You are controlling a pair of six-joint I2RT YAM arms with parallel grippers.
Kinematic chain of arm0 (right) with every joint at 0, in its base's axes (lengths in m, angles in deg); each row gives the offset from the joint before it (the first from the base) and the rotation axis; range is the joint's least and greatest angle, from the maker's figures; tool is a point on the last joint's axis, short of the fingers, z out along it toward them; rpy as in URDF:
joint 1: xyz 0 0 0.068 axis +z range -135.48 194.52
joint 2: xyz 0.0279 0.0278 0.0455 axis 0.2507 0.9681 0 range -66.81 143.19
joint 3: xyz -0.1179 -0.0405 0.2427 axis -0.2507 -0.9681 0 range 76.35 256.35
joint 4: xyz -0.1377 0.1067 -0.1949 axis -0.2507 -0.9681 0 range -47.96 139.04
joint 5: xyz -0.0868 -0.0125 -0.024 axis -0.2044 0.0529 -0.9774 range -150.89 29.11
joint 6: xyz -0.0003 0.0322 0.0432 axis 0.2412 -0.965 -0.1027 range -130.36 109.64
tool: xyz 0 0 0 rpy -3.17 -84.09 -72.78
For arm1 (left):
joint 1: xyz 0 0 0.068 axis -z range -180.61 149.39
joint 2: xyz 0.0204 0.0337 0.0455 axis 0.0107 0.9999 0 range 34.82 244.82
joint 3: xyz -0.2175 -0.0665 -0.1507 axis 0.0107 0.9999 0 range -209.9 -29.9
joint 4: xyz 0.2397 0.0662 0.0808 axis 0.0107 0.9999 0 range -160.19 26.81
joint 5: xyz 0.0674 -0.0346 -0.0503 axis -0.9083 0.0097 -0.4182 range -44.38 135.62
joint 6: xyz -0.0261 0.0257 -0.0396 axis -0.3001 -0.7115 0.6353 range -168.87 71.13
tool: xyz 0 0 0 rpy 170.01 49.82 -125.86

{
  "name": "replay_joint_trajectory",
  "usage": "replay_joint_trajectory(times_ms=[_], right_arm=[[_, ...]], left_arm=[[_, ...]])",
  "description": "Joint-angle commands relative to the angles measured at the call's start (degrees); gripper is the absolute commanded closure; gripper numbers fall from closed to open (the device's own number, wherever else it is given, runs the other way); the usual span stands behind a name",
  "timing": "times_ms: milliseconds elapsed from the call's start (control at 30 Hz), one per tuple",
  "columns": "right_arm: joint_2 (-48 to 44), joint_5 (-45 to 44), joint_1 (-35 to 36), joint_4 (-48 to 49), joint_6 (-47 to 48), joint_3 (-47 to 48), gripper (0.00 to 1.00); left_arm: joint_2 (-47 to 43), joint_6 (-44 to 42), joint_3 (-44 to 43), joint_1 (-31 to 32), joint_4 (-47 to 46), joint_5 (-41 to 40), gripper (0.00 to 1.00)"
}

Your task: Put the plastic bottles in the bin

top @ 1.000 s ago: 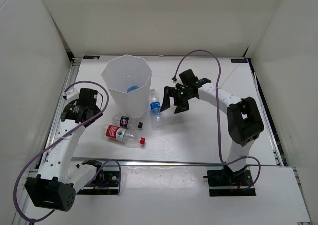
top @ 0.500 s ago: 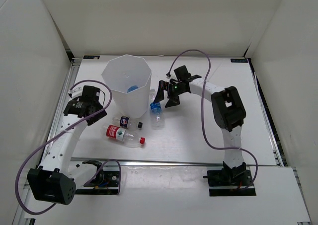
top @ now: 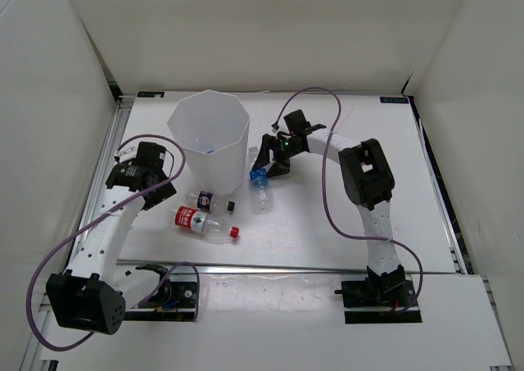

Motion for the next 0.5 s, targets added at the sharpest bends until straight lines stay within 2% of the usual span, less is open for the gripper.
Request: replay_joint_trajectory(times_ms=[0, 133, 267, 433, 467], right_arm=[[1.14, 0.50, -0.79, -0.89, 0.32, 0.34, 0.29], [1.14, 0.50, -2.98, -3.52, 0.32, -0.71, 0.46], [-1.31, -0.28, -6.14, -6.07, 1.37, -1.59, 0.69], [-9.40, -2.66, -10.18, -7.31, 1.99, -2.91, 0.78], [-12.11, -2.66, -11.84, -7.31, 1.21, -0.82, 0.80]], left_arm=[[-0.47, -0.31, -1.51, -0.56, 0.45, 0.81, 0.00], [-0.47, -0.31, -0.89, -1.09, -0.86, 0.81, 0.00], [0.06, 0.22, -0.89, -1.09, -2.88, 1.86, 0.00], [1.20, 1.36, -0.89, -1.09, -4.12, 2.39, 0.00], [1.20, 1.36, -0.89, -1.09, -4.73, 2.39, 0.00]])
